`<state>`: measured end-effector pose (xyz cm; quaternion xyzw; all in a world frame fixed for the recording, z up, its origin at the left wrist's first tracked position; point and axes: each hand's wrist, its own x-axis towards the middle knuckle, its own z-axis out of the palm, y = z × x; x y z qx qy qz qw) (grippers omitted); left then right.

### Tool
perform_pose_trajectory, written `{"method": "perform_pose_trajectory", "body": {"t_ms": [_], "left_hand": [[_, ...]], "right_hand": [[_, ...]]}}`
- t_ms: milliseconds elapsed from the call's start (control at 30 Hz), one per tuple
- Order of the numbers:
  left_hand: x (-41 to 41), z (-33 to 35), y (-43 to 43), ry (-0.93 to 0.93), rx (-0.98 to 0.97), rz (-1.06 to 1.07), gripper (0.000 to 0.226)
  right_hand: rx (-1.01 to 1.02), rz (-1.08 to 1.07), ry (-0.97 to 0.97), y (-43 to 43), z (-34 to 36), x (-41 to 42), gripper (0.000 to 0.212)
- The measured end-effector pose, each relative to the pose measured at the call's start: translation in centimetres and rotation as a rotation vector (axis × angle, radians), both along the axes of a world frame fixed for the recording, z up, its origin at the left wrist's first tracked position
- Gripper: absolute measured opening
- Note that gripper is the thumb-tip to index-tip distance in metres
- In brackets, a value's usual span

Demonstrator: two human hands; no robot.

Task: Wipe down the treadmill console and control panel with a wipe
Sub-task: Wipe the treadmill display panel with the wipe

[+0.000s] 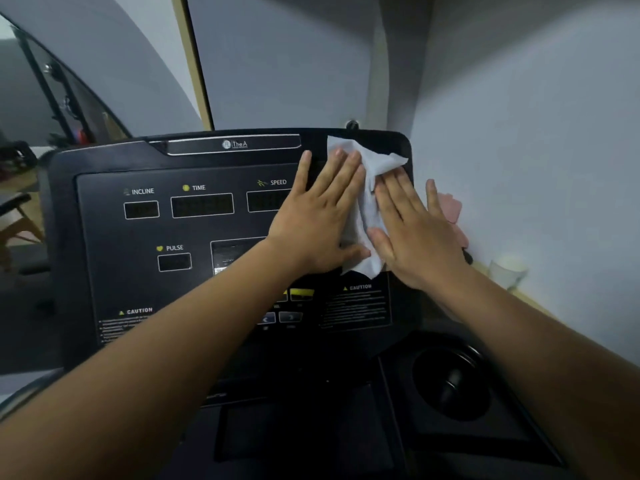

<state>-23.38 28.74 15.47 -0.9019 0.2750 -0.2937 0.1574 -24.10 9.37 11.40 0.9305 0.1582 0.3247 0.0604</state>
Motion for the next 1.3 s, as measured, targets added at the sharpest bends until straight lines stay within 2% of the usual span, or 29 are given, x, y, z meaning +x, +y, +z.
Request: {"method": "perform_pose_trajectory", "body": {"t_ms": [167,267,400,500,600,633,733,767,833,900,967,1067,1200,1267,1300], "left_hand": [[-1.5,-1.6,0.1,0.047,-0.036,-0.01,0.094],[-2.6,-2.5,-0.3,0.047,-0.061,-0.009,0.086],[-3.4,-3.0,0.2,0.068,-0.069,-0.014,0.084],[-3.8,-3.3,1.6,0.086,-0.066,-0.008,0.084],[-4.4,-3.9,2.9,0.092,-0.093,-0.023,0.08],[-4.7,-4.0,3.2,0.08,-0.105,-0.046,0.073],[-5.4,-3.7,4.5,0.015,-0.081,-0.136,0.032],[-5.7,-3.5,5.2,0.032,-0.106,-0.143,0.031],[-6.4,-3.1,7.0,0.146,-0.274,-0.176,0.032],[-7.6,-2.3,9.0,0.295,-0.544,-0.214,0.021],[-9.1,-1.6,11.1,0.525,-0.836,-0.189,0.009],[-11.5,-1.7,13.7,0.89,-1.151,-0.16,0.015],[-14.5,-3.3,17.1,1.042,-1.379,-0.081,0.022],[-16.1,-4.7,18.8,1.057,-1.371,0.023,0.019],[-16.9,-5.6,19.7,1.041,-1.303,0.075,0.017]], "right_hand": [[0.269,0.079,-0.012,-2.8,-2.9,-1.1,0.073],[0.289,0.099,0.005,-3.3,-4.0,-2.0,0.075],[0.197,0.146,-0.036,-3.9,-5.0,-2.7,0.069],[0.154,0.21,-0.113,-3.8,-5.0,-3.0,0.054],[0.137,0.317,-0.257,-2.9,-4.5,-3.0,0.026],[0.143,0.344,-0.288,-2.6,-4.3,-3.1,0.02],[0.163,0.396,-0.31,-1.1,-3.8,-3.7,0.01],[0.183,0.413,-0.296,-0.5,-3.5,-4.0,0.01],[0.302,0.452,-0.178,1.2,-2.5,-5.0,0.012],[0.549,0.465,0.05,3.2,-1.1,-6.5,0.014],[0.819,0.451,0.276,5.3,0.1,-7.9,0.017],[1.101,0.455,0.496,8.7,0.4,-9.4,0.021],[1.27,0.405,0.769,12.7,-1.4,-11.3,0.019],[1.317,0.387,0.878,14.4,-2.7,-12.1,0.02],[1.307,0.37,0.935,15.3,-3.5,-12.5,0.02]]}}
